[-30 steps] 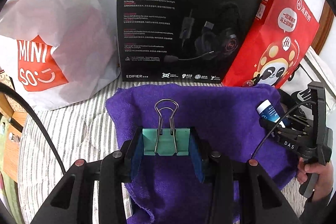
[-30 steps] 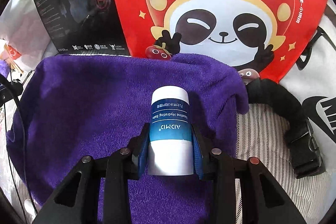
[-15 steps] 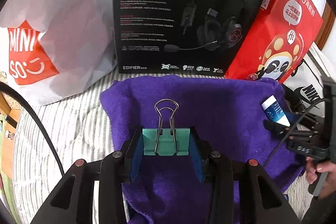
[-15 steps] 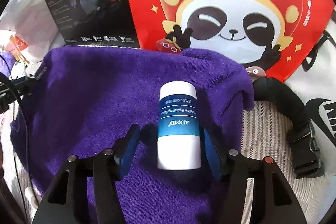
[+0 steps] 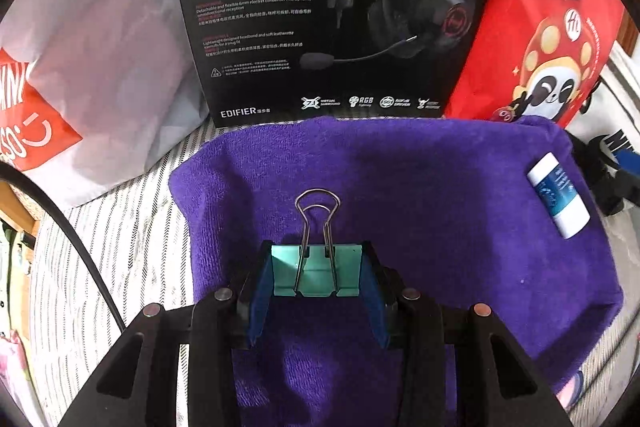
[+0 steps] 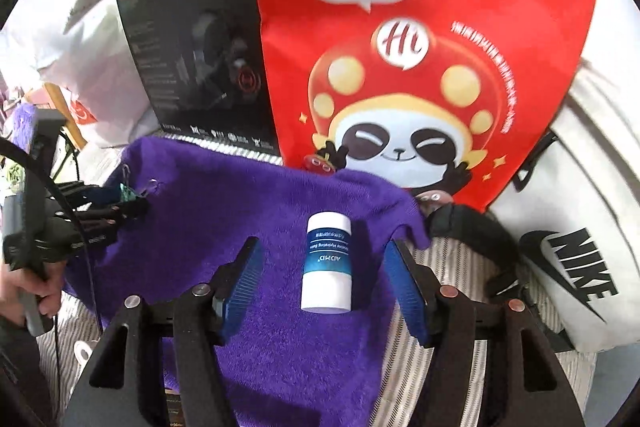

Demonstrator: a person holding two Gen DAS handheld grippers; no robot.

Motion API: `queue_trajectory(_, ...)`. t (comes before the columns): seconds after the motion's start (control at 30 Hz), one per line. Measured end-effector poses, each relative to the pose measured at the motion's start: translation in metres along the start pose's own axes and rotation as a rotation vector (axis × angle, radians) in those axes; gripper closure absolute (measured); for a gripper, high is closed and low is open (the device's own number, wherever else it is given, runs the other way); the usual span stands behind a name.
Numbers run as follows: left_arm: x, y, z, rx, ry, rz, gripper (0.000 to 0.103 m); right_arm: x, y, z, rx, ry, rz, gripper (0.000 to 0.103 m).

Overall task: Organize rigid objects
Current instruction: 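Lower the green clip onto the purple towel and open the left tool, then grasp the white tape roll on the bedspread with the left tool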

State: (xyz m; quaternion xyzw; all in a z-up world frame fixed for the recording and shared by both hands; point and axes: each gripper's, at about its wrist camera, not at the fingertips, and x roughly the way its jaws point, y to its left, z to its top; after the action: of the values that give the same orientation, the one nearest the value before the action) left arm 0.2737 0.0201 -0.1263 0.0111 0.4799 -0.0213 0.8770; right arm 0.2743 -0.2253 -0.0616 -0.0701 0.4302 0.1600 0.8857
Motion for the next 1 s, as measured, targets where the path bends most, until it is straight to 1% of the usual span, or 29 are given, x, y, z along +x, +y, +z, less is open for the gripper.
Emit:
queue_trajectory(0.13, 0.009, -0.001, 0.002, 0.004, 0.023, 0.033, 0.064, -0.008, -0.002, 0.003, 0.000, -0.013, -0.010, 0.039)
queue_trajectory(0.43, 0.011, -0.001, 0.003, -0.006, 0.041, 0.043, 0.063, -0.024, -0.007, 0.002, -0.006, -0.034, -0.032, 0.039)
queue_trajectory(0.57, 0.010, -0.002, 0.001, 0.013, 0.054, 0.053, 0.055, -0.030, -0.006, 0.001, -0.012, -0.047, -0.031, 0.039)
queue_trajectory(0.6, 0.010, -0.002, 0.001, 0.016, 0.058, 0.048, 0.054, -0.032, -0.006, 0.001, -0.011, -0.051, -0.027, 0.039)
queue_trajectory(0.67, 0.008, -0.002, -0.003, 0.024, 0.073, 0.024, 0.049, -0.036, -0.003, 0.001, -0.014, -0.059, -0.018, 0.039)
queue_trajectory(0.7, 0.006, -0.005, -0.006, 0.024, 0.080, 0.012, 0.049, -0.037, -0.002, 0.001, -0.016, -0.061, -0.016, 0.039)
queue_trajectory(0.83, -0.014, -0.006, -0.023, 0.012, 0.080, 0.009, 0.049, -0.043, 0.006, 0.002, -0.037, -0.069, -0.005, 0.038)
queue_trajectory(0.93, -0.046, -0.005, -0.041, 0.018, 0.040, 0.013, 0.049, -0.045, 0.013, 0.003, -0.045, -0.069, -0.001, 0.038)
queue_trajectory(1.0, -0.072, -0.006, -0.057, 0.024, 0.008, 0.001, 0.049, -0.046, 0.018, 0.004, -0.053, -0.068, 0.000, 0.038)
